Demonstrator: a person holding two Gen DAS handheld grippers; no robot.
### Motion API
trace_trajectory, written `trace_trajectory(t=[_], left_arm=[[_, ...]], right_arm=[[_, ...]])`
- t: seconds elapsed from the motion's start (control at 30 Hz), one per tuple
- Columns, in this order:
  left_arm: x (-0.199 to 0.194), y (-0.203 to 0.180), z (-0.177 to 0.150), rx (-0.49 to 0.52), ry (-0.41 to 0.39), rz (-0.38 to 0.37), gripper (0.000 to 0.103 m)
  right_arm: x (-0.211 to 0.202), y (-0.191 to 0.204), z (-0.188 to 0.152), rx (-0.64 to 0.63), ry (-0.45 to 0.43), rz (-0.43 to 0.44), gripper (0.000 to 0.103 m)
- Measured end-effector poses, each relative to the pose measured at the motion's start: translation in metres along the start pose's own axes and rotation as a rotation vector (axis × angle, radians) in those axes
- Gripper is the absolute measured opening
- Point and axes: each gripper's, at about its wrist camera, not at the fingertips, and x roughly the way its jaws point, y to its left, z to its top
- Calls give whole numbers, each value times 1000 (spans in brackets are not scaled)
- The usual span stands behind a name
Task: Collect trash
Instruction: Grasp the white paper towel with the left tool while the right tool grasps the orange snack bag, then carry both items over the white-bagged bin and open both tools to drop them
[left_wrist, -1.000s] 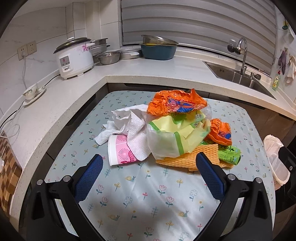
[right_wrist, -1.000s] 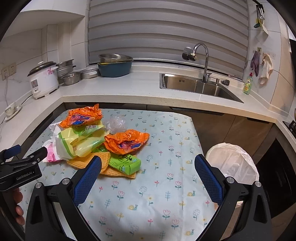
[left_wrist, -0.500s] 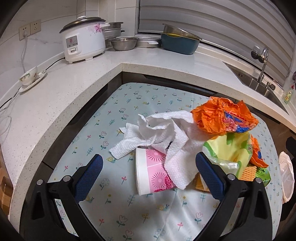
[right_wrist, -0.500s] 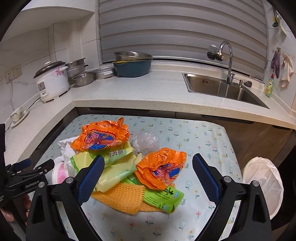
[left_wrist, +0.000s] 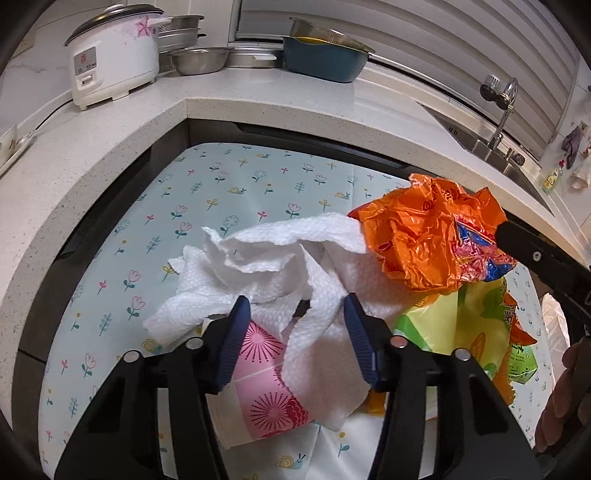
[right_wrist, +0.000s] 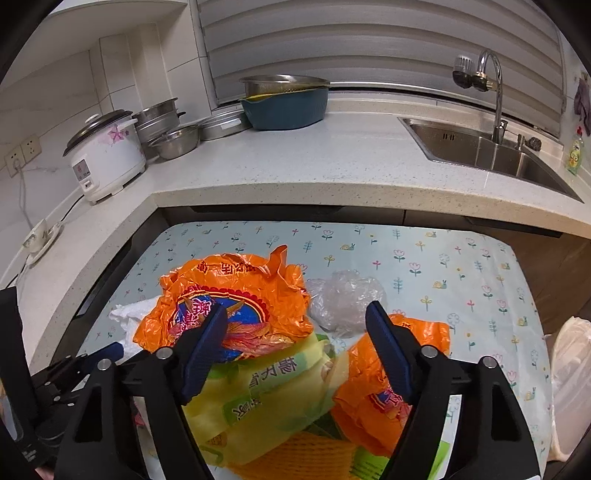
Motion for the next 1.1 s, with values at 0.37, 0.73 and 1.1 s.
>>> trace_trajectory(t=[0.37, 0.73, 1.1], left_arm=[[-25, -14, -3, 27, -55, -13, 1], [-94, -47, 2, 45, -151, -36, 1], [-150, -142, -12, 151, -207, -143, 1]], right_arm=[[-27, -2, -8, -8, -39, 38, 17], [-113, -53, -4, 53, -179, -30, 16], [-189, -127, -32, 130, -245, -118, 16]])
